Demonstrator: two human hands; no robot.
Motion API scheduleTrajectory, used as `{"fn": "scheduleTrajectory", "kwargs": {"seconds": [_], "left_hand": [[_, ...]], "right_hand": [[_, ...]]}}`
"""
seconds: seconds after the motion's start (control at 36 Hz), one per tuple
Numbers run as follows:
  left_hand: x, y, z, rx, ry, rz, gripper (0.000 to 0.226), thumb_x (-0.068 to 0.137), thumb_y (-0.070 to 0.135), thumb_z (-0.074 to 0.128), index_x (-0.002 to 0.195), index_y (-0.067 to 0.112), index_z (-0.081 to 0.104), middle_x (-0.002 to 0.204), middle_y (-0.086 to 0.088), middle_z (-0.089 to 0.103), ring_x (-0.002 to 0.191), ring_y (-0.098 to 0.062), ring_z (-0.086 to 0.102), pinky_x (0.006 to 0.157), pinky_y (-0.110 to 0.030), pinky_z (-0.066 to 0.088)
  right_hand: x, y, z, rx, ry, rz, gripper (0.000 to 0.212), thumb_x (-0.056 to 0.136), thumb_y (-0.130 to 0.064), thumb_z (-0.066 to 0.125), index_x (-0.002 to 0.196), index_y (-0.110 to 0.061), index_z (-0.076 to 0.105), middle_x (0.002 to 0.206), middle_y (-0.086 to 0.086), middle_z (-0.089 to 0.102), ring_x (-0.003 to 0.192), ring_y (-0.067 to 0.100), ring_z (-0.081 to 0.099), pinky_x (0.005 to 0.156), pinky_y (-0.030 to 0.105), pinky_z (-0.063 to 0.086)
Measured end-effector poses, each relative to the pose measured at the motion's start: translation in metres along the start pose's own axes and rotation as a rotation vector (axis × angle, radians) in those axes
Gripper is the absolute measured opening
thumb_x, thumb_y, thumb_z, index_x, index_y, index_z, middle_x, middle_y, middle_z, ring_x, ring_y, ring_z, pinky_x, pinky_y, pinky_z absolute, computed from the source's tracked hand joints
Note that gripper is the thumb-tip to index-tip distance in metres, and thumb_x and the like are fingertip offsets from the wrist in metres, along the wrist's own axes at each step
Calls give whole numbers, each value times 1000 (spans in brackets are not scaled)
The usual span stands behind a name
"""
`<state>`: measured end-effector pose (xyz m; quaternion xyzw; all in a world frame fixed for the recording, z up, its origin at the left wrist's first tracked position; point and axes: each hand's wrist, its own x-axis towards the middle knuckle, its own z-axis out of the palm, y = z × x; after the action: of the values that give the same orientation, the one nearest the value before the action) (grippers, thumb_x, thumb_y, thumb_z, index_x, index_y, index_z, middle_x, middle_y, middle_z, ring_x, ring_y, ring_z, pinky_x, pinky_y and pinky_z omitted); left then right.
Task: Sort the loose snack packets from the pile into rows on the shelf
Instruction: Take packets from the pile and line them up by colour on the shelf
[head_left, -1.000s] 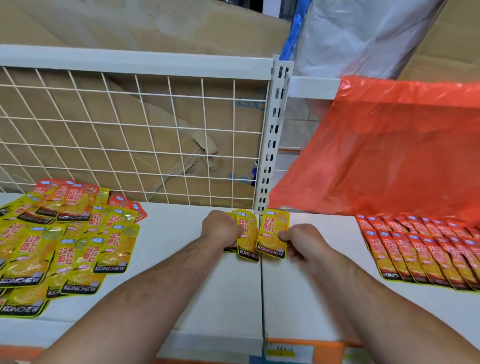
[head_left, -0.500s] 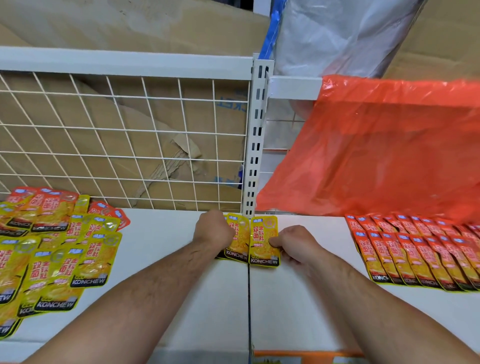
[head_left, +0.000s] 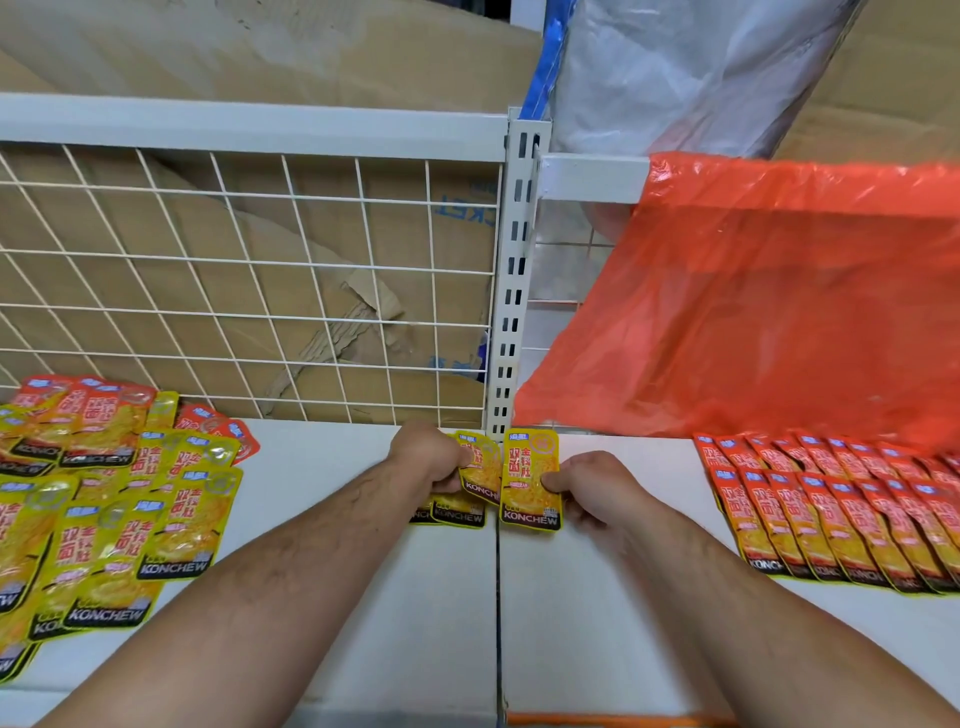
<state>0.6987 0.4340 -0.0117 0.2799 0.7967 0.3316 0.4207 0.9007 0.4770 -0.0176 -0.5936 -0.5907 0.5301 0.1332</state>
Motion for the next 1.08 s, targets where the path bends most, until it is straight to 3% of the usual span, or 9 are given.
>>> {"fn": "scheduleTrajectory", "kwargs": {"seconds": [0.17, 0.25, 0.31, 0.39, 0.53, 0.64, 0.92, 1.08], "left_hand": [[2, 0, -3, -214, -66, -75, 11, 88, 1, 68, 93, 1, 59, 65, -9, 57, 28, -8, 48, 33, -17, 42], [6, -2, -1, -113, -20, -28, 19, 83, 2, 72, 77, 5, 55, 56, -9, 54, 29, -15, 47, 34, -18, 40], [7, -3, 4, 96, 38, 37, 22, 78, 12, 75, 70, 8, 55, 52, -7, 59, 38, -19, 56, 42, -22, 45], [2, -2, 10, 414, 154, 168, 22, 75, 23, 75, 66, 13, 57, 63, -2, 62, 56, -16, 61, 48, -23, 44], [-1, -4, 12, 585, 202, 252, 18, 75, 16, 67, 65, 15, 52, 68, -1, 55, 68, -22, 59, 46, -24, 34], [-4, 0, 12, 660, 201, 292, 14, 78, 18, 65, 72, 16, 52, 76, 0, 54, 75, -22, 57, 58, -26, 40], [-3, -8, -13, 671, 256, 315, 20, 81, 34, 61, 71, 18, 54, 73, 3, 56, 76, -20, 59, 59, -26, 41], [-5, -19, -30, 679, 344, 321, 20, 84, 37, 57, 81, 17, 61, 80, 3, 58, 81, -23, 58, 69, -28, 48]], "right_hand": [[2, 2, 0, 29, -3, -6, 24, 86, -16, 67, 66, -11, 54, 56, 13, 51, 43, 21, 39, 41, 23, 27], [4, 3, 0, 46, 0, -10, 25, 87, -17, 67, 66, -11, 54, 54, 12, 51, 43, 21, 39, 42, 23, 26], [4, 3, 1, 51, 2, -11, 26, 86, -17, 67, 65, -12, 53, 55, 12, 51, 43, 21, 38, 43, 24, 26], [4, 4, 1, 42, 13, 3, 25, 85, -17, 68, 65, -12, 52, 59, 13, 52, 44, 22, 39, 43, 25, 28], [4, 4, 2, 20, 21, 26, 23, 83, -16, 69, 68, -12, 53, 61, 13, 53, 45, 22, 41, 42, 25, 30], [3, 2, 5, -18, 7, 46, 23, 86, -16, 67, 69, -11, 53, 55, 10, 50, 42, 20, 39, 41, 22, 28], [14, -12, 19, -122, 26, 59, 21, 85, -17, 69, 73, -8, 55, 56, 11, 51, 40, 20, 40, 41, 21, 29], [16, -18, 30, -446, 201, 20, 16, 78, -21, 67, 72, -14, 55, 72, -1, 56, 69, 18, 57, 46, 22, 34]]}}
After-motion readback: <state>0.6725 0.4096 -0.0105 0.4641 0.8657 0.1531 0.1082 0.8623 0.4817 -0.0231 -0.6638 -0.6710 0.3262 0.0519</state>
